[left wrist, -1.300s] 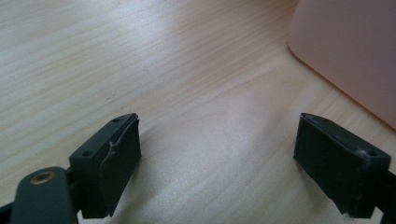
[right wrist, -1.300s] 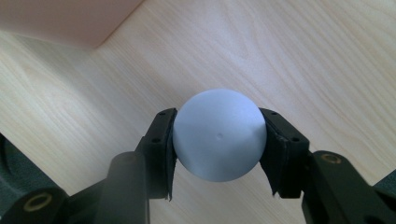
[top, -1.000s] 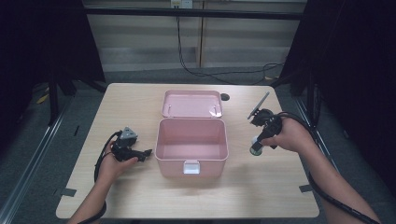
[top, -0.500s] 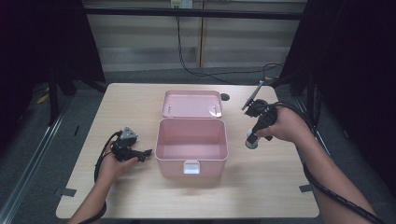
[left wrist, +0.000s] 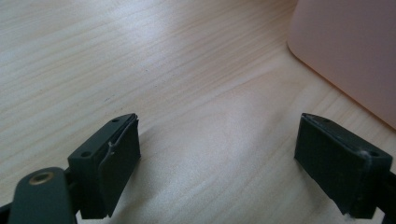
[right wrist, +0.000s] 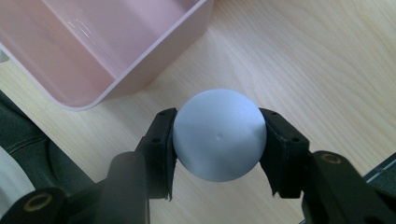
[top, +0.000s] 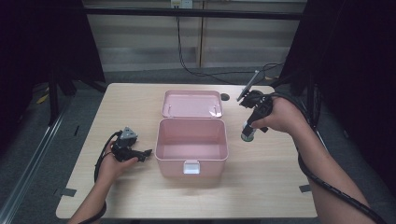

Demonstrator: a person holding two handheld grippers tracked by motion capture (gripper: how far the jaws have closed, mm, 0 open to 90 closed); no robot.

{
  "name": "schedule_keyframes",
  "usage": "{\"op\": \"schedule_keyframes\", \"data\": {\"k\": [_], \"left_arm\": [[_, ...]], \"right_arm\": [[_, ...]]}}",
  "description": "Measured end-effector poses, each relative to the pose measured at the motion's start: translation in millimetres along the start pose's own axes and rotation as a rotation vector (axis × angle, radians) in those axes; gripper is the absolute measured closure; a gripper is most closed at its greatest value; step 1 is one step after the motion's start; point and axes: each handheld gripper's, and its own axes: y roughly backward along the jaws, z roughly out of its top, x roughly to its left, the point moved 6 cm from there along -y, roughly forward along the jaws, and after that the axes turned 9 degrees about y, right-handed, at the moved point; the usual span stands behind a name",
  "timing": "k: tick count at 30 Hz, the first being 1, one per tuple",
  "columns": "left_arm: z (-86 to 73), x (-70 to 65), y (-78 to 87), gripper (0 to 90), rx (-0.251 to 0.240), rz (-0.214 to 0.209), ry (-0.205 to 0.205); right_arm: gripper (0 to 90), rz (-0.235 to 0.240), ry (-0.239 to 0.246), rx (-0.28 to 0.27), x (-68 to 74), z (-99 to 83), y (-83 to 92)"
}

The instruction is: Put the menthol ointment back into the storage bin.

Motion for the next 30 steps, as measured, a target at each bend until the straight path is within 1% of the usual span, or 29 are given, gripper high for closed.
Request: {"op": "schedule_keyframes", "data": {"k": [1, 2, 4, 5, 7, 13, 15, 18, 19, 20, 22, 24, 25, 26, 27, 29, 30], "left_arm": [[0.0, 0.0, 0.0, 13.8, 0.000, 0.000, 0.000], [0.0, 0.0, 0.0, 13.8, 0.000, 0.000, 0.000], [0.0, 0.0, 0.0, 13.8, 0.000, 0.000, 0.000], [-0.1, -0.2, 0.0, 13.8, 0.000, -0.001, 0.001], [0.0, 0.0, 0.0, 13.8, 0.000, 0.000, 0.000], [0.0, -0.1, -0.1, 13.8, 0.000, -0.001, 0.000], [0.0, 0.0, 0.0, 13.8, 0.000, 0.000, 0.000], [0.0, 0.0, 0.0, 13.8, 0.000, 0.000, 0.000], [0.0, 0.0, 0.0, 13.8, 0.000, 0.000, 0.000], [0.0, 0.0, 0.0, 13.8, 0.000, 0.000, 0.000], [0.0, 0.0, 0.0, 13.8, 0.000, 0.000, 0.000], [-0.1, -0.1, -0.1, 13.8, 0.000, -0.001, 0.000], [0.0, 0.0, 0.0, 13.8, 0.000, 0.000, 0.000], [0.0, 0.0, 0.0, 13.8, 0.000, 0.000, 0.000], [0.0, -0.1, 0.0, 13.8, 0.000, -0.001, 0.000], [0.0, 0.0, 0.0, 13.8, 0.000, 0.000, 0.000], [0.0, 0.0, 0.0, 13.8, 0.000, 0.000, -0.001]], "right_arm": [[51.2, 0.001, 0.004, 0.000, -0.5, 1.2, 1.5], [51.1, -0.003, -0.006, 0.004, 0.1, 2.5, 3.1], [51.1, -0.005, 0.000, 0.000, -0.8, 4.7, 5.5], [51.1, -0.002, -0.008, 0.000, -0.2, 6.5, 6.9], [51.1, -0.003, -0.006, 0.001, 0.0, 9.7, 9.3], [51.1, -0.003, -0.011, 0.001, 3.2, 21.9, 12.2], [51.2, 0.001, -0.002, -0.002, 4.5, 25.3, 12.5], [51.1, 0.002, -0.002, -0.007, 8.1, 31.7, 13.8], [51.1, -0.003, 0.013, -0.009, 8.2, 33.3, 13.7], [51.2, -0.002, 0.013, -0.001, 9.5, 34.8, 14.1], [51.2, 0.000, 0.015, -0.008, 11.0, 38.4, 14.3], [51.1, 0.000, 0.031, -0.016, 11.4, 42.1, 14.9], [51.2, 0.006, 0.015, -0.009, 13.0, 43.3, 15.8], [51.1, 0.004, 0.013, -0.007, 13.8, 45.4, 16.4], [51.1, 0.004, 0.027, -0.013, 13.8, 46.8, 16.1], [51.1, 0.004, 0.019, -0.006, 15.7, 49.7, 16.8], [51.2, 0.002, 0.027, -0.013, 16.2, 51.5, 16.1]]}}
